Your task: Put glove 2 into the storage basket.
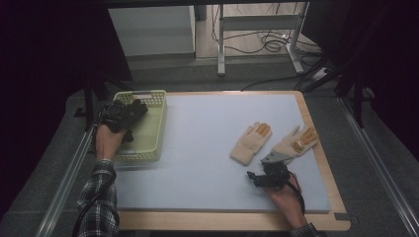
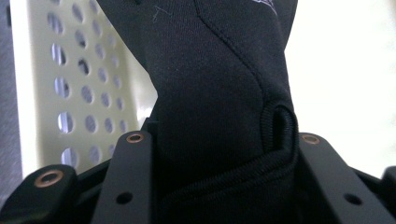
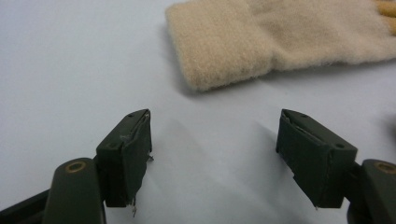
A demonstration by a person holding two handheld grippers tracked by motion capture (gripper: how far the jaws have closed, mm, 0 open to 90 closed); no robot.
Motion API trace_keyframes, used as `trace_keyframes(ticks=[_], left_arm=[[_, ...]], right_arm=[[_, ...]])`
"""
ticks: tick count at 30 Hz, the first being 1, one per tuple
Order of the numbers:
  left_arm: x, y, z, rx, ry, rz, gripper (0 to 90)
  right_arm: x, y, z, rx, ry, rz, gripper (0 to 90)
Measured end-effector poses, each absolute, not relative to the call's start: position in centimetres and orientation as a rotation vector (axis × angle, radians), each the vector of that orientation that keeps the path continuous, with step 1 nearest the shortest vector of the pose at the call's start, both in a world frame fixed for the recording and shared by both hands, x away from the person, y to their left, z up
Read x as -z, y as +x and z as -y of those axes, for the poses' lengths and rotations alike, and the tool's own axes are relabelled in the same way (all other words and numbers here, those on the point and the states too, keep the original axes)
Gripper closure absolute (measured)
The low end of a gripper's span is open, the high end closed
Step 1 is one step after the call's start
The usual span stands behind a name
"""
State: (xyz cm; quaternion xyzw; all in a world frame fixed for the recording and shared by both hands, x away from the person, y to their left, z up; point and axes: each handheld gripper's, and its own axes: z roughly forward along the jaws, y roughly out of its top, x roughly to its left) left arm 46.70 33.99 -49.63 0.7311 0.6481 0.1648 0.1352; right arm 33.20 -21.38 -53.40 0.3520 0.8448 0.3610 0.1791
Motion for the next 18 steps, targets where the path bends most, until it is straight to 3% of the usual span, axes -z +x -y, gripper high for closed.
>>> trace_keyframes(ticks=[8, 10, 16, 18], left_arm=[[50.9, 47.5, -34.3, -0.420, 2.158, -1.920, 51.2], [51.1, 47.6, -33.9, -0.413, 2.181, -1.916, 44.1], [50.4, 47.8, -33.1, -0.404, 2.213, -1.886, 9.8], [49.3, 47.4, -33.5, -0.399, 2.176, -1.863, 7.1]], right_arm=[[53.4, 33.2, 21.4, -1.021, 0.995, -2.388, 26.2], [53.4, 33.2, 21.4, -1.021, 0.995, -2.388, 26.1], [53.4, 33.2, 21.4, -1.021, 0.994, -2.388, 26.2], [53.4, 33.2, 21.4, -1.021, 0.995, -2.389, 26.2]])
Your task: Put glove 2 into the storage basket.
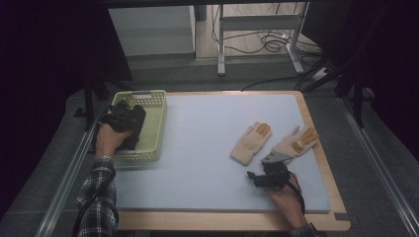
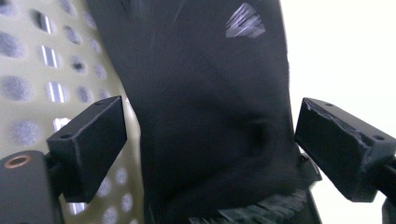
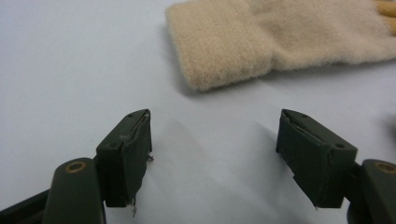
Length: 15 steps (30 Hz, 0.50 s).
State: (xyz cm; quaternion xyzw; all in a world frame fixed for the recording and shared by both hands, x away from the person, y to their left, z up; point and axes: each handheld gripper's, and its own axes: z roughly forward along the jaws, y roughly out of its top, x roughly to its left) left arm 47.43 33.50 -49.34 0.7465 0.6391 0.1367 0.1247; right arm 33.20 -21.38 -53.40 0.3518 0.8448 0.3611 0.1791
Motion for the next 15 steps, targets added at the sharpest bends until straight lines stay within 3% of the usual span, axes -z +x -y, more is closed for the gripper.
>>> trace_keyframes(ticks=[6, 15], left_arm=[[47.1, 45.9, -34.6, -0.361, 2.061, -1.751, 3.4], [46.4, 44.2, -34.8, -0.395, 2.027, -1.587, 2.0]], right_arm=[[53.4, 33.2, 21.4, -1.020, 0.995, -2.389, 26.1], [53.4, 33.2, 21.4, -1.020, 0.995, -2.389, 26.1]])
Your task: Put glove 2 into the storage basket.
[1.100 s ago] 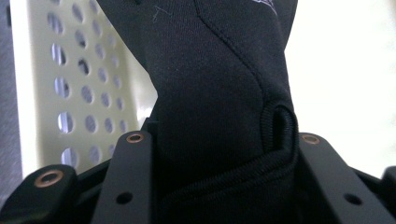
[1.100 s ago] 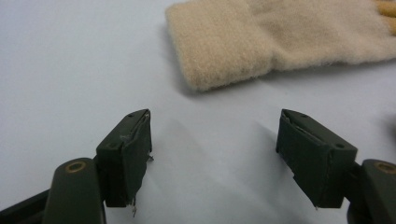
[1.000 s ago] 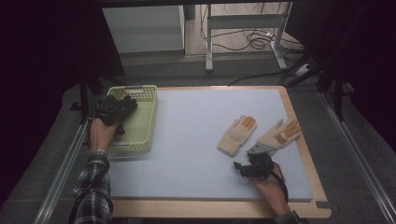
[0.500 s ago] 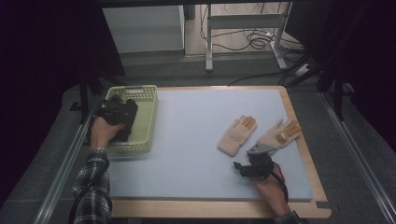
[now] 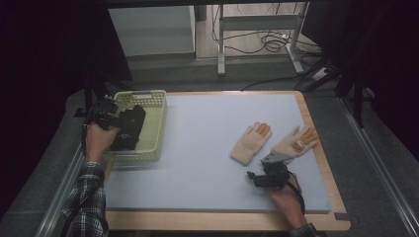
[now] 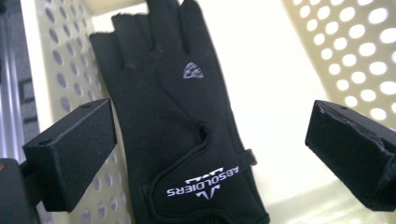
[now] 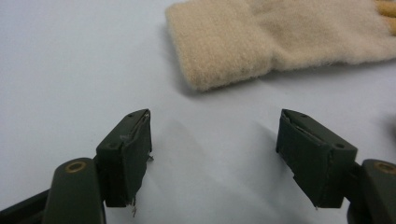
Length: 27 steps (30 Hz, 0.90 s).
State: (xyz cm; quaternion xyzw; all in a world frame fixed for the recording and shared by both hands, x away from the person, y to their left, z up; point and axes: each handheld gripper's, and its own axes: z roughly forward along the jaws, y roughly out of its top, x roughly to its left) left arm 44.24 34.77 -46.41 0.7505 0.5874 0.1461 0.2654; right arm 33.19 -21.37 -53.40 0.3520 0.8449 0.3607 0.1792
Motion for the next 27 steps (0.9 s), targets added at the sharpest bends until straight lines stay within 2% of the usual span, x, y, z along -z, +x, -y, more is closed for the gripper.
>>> trace_keyframes(ticks=[13, 27], left_arm=[[45.6, 42.0, -32.1, -0.405, 2.005, -1.343, 0.0], [45.3, 39.6, -26.8, -0.395, 2.047, -1.129, 0.0]], right_arm=[[53.4, 33.2, 21.4, -1.019, 0.995, -2.388, 26.1], [53.4, 33.2, 21.4, -1.012, 0.997, -2.387, 25.0]])
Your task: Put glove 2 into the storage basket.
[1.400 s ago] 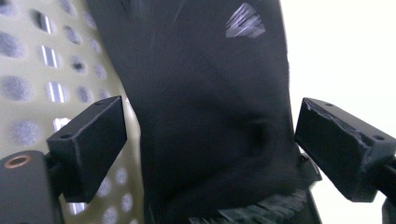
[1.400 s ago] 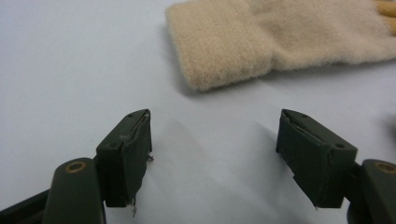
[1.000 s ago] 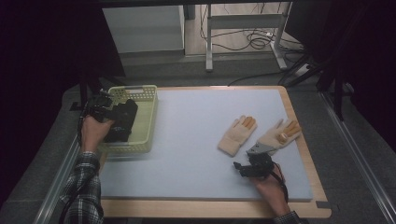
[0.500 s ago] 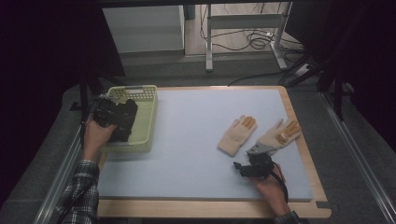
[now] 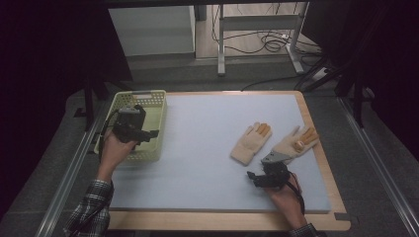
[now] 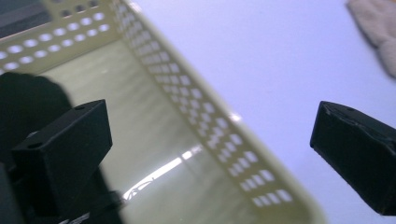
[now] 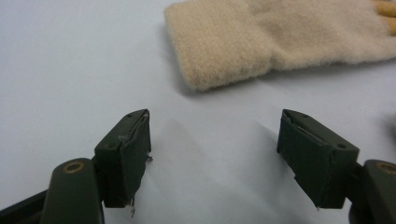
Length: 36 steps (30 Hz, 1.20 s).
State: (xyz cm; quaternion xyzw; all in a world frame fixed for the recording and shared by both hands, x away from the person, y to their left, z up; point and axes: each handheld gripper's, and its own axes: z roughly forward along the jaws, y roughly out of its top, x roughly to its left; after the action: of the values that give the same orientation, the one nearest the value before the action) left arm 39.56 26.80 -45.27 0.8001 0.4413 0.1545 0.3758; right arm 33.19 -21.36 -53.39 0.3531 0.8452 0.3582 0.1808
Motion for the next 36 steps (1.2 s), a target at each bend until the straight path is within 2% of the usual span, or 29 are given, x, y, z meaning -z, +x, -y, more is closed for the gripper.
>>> trace_keyframes(ticks=[21, 30, 36], left_arm=[[45.7, 35.8, -18.7, -0.330, 2.068, -0.883, 0.0], [48.1, 33.8, -15.5, -0.303, 2.123, -0.803, 0.0], [50.4, 32.9, -14.7, -0.304, 2.165, -0.813, 0.0]], right_arm=[[53.5, 33.4, 21.3, -0.990, 1.019, -2.399, 12.6], [53.5, 33.4, 21.2, -0.985, 1.018, -2.405, 11.2], [53.5, 33.4, 21.2, -0.982, 1.021, -2.404, 10.4]])
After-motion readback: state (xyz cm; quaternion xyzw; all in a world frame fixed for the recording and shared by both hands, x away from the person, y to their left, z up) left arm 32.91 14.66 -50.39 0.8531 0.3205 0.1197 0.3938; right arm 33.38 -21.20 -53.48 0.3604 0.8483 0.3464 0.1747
